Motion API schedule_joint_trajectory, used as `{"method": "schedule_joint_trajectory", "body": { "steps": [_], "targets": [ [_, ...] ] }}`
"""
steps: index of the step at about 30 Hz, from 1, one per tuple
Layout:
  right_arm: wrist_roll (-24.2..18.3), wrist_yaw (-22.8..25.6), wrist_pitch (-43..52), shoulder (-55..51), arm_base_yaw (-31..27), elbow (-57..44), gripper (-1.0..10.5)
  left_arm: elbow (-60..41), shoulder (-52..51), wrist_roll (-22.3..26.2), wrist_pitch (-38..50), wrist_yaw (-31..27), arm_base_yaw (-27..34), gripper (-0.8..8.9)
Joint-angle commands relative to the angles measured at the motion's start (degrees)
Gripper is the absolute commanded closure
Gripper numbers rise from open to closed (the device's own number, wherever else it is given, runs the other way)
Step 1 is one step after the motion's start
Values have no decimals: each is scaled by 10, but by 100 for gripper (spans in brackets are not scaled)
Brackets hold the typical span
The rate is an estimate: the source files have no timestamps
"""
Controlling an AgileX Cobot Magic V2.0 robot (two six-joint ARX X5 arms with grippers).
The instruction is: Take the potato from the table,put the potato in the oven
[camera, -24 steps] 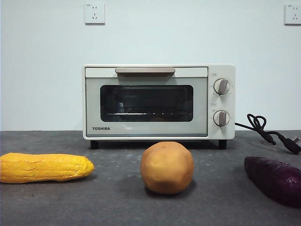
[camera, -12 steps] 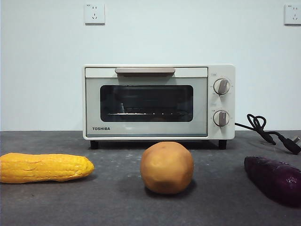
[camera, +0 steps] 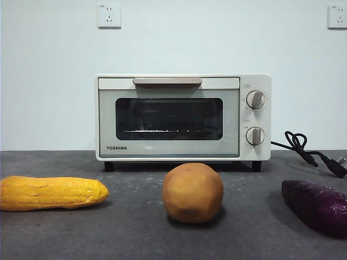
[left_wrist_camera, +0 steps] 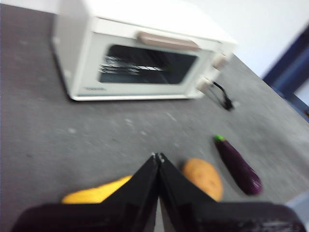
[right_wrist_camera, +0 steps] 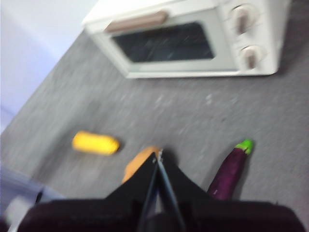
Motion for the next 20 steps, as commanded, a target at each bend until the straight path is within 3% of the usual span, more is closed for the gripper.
{"method": "schedule_joint_trajectory", "body": {
  "steps": [1,4,8,10,14,15,20],
  "targets": [
    [-83,-9,-83,24,10,54,959,22,7,37,-30,23,-1,821],
    [-118,-9,-139,40,18,84,958,34,7,47,-44,22,-5,821],
    [-120,-11,-144,41,22,86,932,39,7,47,-49,21,-7,821],
    [-118,-16,-144,41,22,86,801,39,7,47,-50,22,-9,821],
    [-91,-16,-144,42,22,86,269,39,7,47,-50,22,-9,821],
    [-85,-16,-144,43,22,86,214,39,7,47,-50,22,-9,821],
    [-77,-16,-144,52,22,86,222,39,7,48,-41,21,-9,821]
  ]
}}
